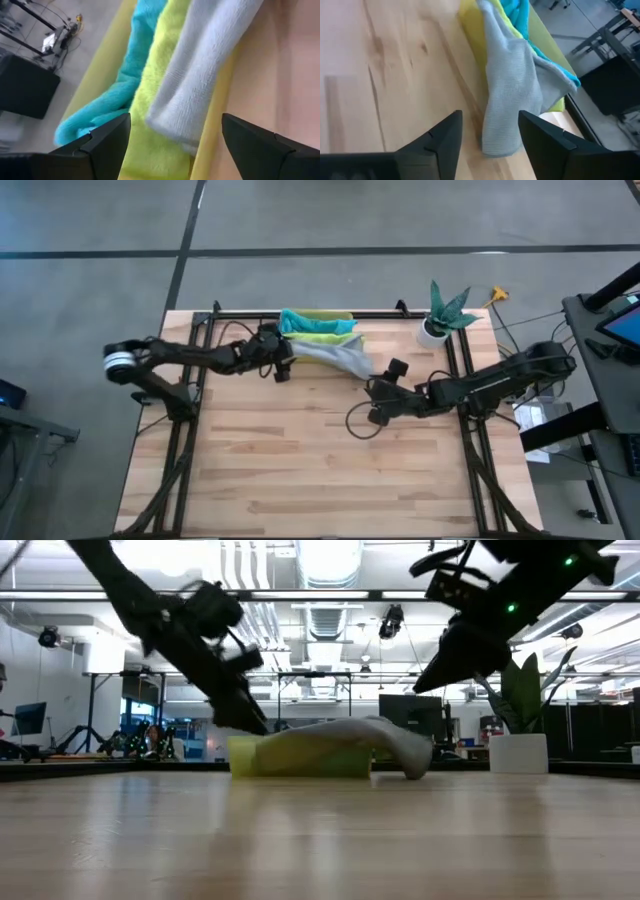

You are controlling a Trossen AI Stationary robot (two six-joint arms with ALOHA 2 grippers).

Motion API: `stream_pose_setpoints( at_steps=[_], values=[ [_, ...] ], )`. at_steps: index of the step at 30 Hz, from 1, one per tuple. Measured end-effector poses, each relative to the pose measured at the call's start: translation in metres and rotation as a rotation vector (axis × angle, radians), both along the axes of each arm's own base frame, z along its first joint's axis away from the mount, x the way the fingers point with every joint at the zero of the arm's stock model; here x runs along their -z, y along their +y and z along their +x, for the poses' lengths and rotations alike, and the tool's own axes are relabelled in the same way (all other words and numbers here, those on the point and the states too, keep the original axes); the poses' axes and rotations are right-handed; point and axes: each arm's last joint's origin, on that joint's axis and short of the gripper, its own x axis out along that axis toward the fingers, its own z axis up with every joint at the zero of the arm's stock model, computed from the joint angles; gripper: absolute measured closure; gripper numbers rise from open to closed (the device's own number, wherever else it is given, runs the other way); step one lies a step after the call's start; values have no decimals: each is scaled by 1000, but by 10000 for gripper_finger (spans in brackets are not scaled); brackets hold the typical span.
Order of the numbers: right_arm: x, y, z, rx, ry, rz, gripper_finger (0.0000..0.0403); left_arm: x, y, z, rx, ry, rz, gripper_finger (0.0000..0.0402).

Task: Roll microfiber towels into tight, uniform cylinder then place into a basket
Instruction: Return to Home Position

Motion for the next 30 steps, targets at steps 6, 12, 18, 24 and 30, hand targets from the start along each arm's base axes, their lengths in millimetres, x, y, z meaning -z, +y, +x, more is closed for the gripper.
stream_pose_setpoints(
  at_steps=[6,12,18,24,30],
  values=[
    [-4,1,-19,18,-91,50,261,-40,-15,-27,41,-114,-89,107],
    [14,13,-56,-35,-240,149,334,-45,-32,-57,61,-292,-144,121],
    [22,24,-90,-136,-500,195,391,-35,-53,-89,257,-539,-183,244],
    [31,16,-114,-194,-617,187,390,-15,-68,-117,393,-716,-176,389],
    [34,11,-124,-425,-644,222,391,0,-76,-133,467,-771,-159,394]
  ],
)
